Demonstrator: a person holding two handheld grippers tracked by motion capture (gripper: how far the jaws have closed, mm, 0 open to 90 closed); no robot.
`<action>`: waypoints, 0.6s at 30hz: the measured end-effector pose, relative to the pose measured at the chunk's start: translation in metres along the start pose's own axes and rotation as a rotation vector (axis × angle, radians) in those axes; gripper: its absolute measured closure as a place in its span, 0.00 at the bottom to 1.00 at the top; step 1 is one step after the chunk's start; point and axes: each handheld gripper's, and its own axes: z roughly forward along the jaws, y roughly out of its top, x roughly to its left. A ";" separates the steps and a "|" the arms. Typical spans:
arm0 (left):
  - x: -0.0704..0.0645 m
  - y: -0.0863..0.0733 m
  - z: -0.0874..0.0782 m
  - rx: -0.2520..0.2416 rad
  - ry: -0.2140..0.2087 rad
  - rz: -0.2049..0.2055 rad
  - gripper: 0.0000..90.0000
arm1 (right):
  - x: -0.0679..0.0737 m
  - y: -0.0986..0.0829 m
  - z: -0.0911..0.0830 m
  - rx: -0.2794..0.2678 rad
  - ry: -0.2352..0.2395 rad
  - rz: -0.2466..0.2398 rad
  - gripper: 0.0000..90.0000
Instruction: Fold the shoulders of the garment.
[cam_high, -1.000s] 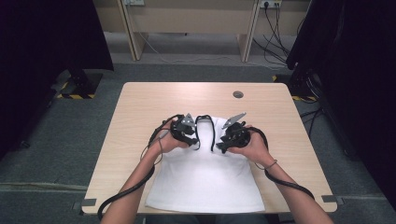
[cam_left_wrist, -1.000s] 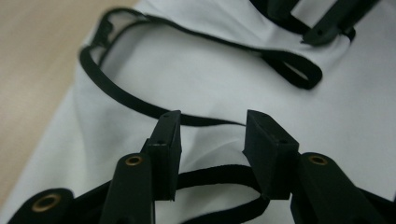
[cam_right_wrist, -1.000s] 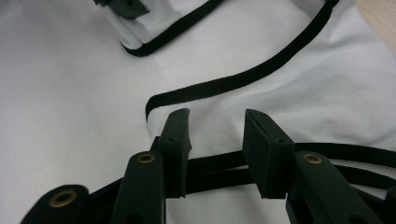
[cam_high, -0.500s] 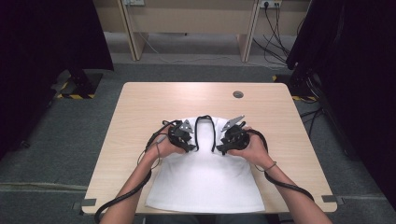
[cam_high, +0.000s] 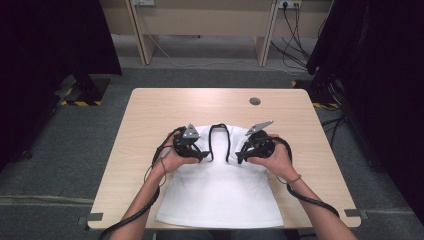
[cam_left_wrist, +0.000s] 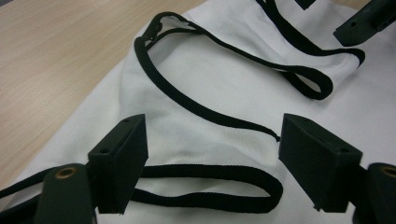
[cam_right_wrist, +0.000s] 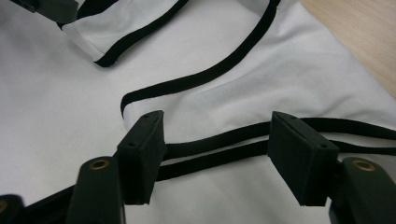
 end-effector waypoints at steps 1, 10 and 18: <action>0.002 -0.003 -0.006 -0.018 0.019 -0.028 0.18 | -0.002 -0.002 -0.005 -0.013 0.008 0.011 0.31; 0.007 -0.011 -0.016 -0.051 0.033 -0.073 0.15 | -0.016 -0.012 -0.023 -0.042 0.006 0.054 0.24; 0.013 -0.019 -0.032 -0.066 0.058 -0.096 0.15 | -0.028 -0.024 -0.040 -0.071 -0.009 0.097 0.22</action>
